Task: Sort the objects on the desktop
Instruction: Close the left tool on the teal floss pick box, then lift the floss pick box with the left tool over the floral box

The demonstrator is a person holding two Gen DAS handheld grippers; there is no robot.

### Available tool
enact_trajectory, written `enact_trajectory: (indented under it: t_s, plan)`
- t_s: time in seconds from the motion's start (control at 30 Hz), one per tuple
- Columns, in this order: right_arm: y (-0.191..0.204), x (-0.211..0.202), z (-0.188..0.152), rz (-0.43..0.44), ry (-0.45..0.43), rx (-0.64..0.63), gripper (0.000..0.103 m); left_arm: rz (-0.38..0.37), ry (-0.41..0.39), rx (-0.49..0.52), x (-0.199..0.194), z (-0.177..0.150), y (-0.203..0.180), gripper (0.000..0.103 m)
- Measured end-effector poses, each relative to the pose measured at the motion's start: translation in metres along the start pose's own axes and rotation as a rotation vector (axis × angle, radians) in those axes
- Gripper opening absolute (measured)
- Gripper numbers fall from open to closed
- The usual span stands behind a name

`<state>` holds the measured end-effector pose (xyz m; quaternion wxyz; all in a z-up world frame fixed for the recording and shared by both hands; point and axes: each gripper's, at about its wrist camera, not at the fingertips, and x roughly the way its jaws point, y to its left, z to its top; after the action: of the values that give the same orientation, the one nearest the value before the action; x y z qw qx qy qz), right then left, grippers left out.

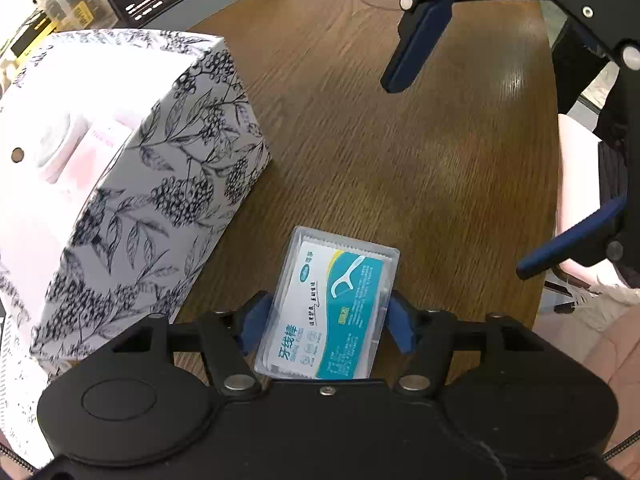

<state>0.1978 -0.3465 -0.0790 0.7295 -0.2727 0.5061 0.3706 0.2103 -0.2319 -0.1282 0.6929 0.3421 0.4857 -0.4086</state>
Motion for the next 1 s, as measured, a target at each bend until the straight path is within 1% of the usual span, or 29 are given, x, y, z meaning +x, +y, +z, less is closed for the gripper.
enact_trajectory:
  t_s: [0.3, 0.33, 0.4, 0.5, 0.53, 0.57, 0.63, 0.67, 0.73, 0.87, 1.0]
  plan:
    - [0.003, -0.012, 0.011, -0.023, -0.013, 0.001, 0.103, -0.011, -0.084, 0.027, -0.048, -0.016, 0.004, 0.057]
    - [0.003, -0.015, 0.013, -0.023, -0.018, 0.006, 0.103, -0.013, -0.094, 0.031, -0.055, -0.019, 0.003, 0.057]
    - [0.002, -0.021, 0.018, -0.023, -0.03, 0.018, 0.103, -0.008, -0.113, 0.043, -0.068, -0.013, -0.003, 0.057]
    - [0.002, -0.029, 0.026, -0.03, -0.048, 0.025, 0.103, 0.008, -0.14, 0.056, -0.082, -0.018, -0.01, 0.057]
    - [0.002, -0.032, 0.028, -0.033, -0.053, 0.026, 0.103, 0.01, -0.148, 0.057, -0.086, -0.014, -0.015, 0.057]
    - [0.002, -0.034, 0.03, -0.034, -0.057, 0.028, 0.103, 0.013, -0.158, 0.058, -0.092, -0.015, -0.015, 0.057]
    - [0.002, -0.038, 0.034, -0.037, -0.065, 0.031, 0.103, 0.018, -0.175, 0.058, -0.096, -0.004, -0.013, 0.057]
    - [0.001, -0.04, 0.036, -0.038, -0.069, 0.031, 0.103, 0.022, -0.181, 0.059, -0.1, -0.004, -0.014, 0.057]
    - [0.001, -0.043, 0.041, -0.038, -0.077, 0.032, 0.103, 0.029, -0.195, 0.052, -0.105, 0.001, -0.009, 0.057]
    - [-0.003, -0.055, 0.05, -0.04, -0.092, 0.035, 0.103, 0.018, -0.22, 0.03, -0.125, 0.005, 0.002, 0.056]
    - [-0.014, -0.069, 0.06, -0.04, -0.119, 0.071, 0.103, 0.033, -0.24, 0.057, -0.149, 0.016, 0.02, 0.056]
